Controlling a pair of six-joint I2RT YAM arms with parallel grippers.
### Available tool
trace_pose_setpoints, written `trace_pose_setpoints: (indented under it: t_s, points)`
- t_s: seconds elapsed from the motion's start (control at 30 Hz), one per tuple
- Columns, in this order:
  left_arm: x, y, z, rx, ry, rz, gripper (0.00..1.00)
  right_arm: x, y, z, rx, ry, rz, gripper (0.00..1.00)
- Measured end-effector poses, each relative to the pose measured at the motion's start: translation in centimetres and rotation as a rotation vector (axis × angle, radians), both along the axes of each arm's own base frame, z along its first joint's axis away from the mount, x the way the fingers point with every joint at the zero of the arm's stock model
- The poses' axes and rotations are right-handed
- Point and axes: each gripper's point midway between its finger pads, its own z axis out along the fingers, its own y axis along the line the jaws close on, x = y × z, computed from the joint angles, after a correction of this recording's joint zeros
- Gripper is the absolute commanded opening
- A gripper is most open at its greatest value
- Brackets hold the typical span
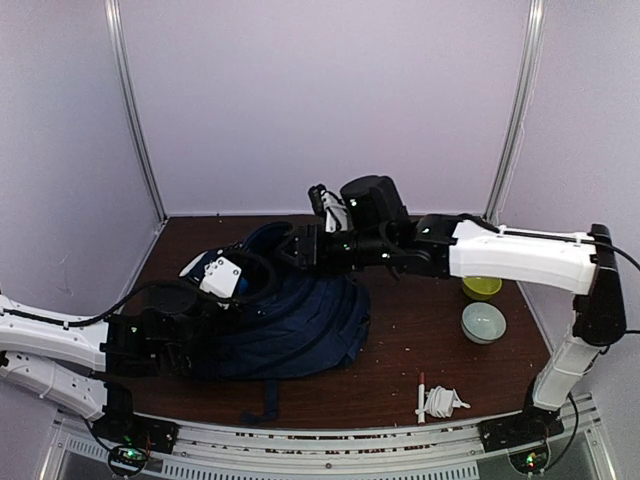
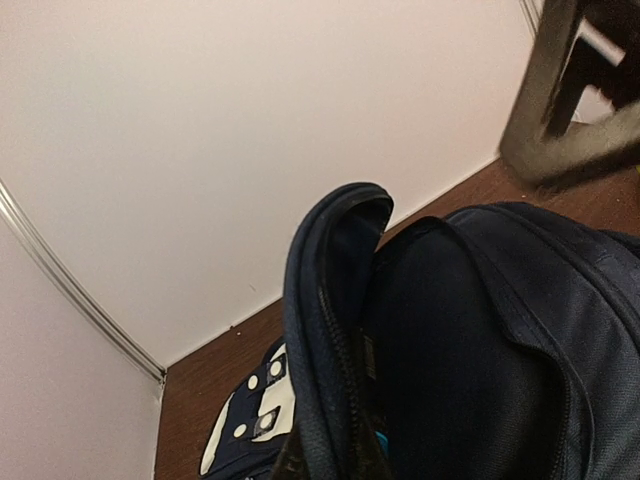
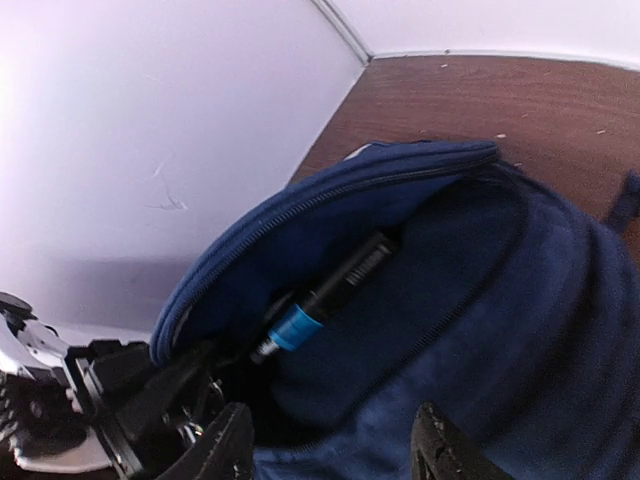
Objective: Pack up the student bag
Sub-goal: Place the pen in the upper front pocket of the bag, then move the pen to the center of the board.
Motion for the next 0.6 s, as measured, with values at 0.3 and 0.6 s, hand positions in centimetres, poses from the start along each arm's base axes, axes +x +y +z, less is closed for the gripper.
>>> trace_pose_setpoints:
  t_s: [0.3, 0.6]
  points:
    - [0.0, 0.0, 0.0, 0.002, 0.001, 0.0, 0.0, -3.9, -14.9, -4.0, -0.47, -0.081, -0.121, 0.55]
    - [0.1, -0.3, -0.1, 0.014, 0.007, 0.0, 0.0, -10.2, -26.2, -20.8, -1.032, 0.247, -0.108, 0.55]
